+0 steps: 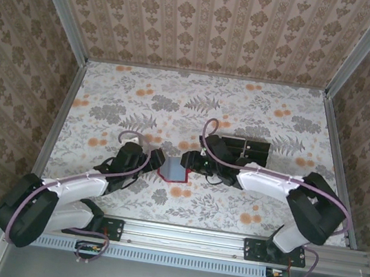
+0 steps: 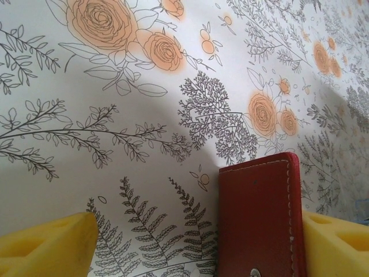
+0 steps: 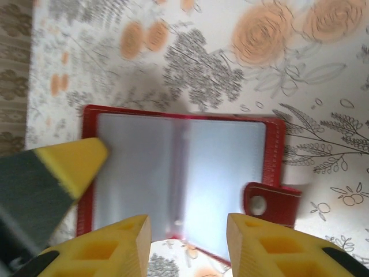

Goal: Put the credit cards into the card holder

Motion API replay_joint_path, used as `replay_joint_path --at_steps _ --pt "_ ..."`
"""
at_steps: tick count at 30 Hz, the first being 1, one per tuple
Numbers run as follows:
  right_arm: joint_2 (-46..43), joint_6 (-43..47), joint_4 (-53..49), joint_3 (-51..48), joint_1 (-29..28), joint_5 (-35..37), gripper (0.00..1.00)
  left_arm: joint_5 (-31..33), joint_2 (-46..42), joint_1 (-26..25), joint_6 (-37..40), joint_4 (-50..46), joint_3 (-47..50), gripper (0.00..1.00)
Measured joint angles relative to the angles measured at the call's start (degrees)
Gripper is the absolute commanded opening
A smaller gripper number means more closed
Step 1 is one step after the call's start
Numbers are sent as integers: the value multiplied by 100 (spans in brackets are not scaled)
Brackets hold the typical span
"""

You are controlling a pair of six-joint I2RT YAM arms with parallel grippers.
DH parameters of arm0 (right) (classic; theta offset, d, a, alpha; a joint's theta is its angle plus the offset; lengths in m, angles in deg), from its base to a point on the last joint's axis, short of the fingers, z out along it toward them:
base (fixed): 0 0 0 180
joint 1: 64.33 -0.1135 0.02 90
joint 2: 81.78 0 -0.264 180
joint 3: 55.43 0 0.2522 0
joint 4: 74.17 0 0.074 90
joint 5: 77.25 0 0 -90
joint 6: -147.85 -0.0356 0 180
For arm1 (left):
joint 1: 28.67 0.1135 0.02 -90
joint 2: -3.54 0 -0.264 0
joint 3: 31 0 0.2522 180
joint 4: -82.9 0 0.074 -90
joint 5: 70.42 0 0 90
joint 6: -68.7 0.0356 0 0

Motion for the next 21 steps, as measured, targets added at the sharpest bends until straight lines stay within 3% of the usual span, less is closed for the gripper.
replay_joint_path --at_steps 8,15,21 --pt "-457 140 -380 170 -439 273 36 0 -48 39 2 -46 0 86" --pt "374 199 -271 507 -584 319 16 0 -72 70 17 -157 0 88" --pt "1025 162 -173 483 -487 339 9 -2 -339 101 85 -330 0 91"
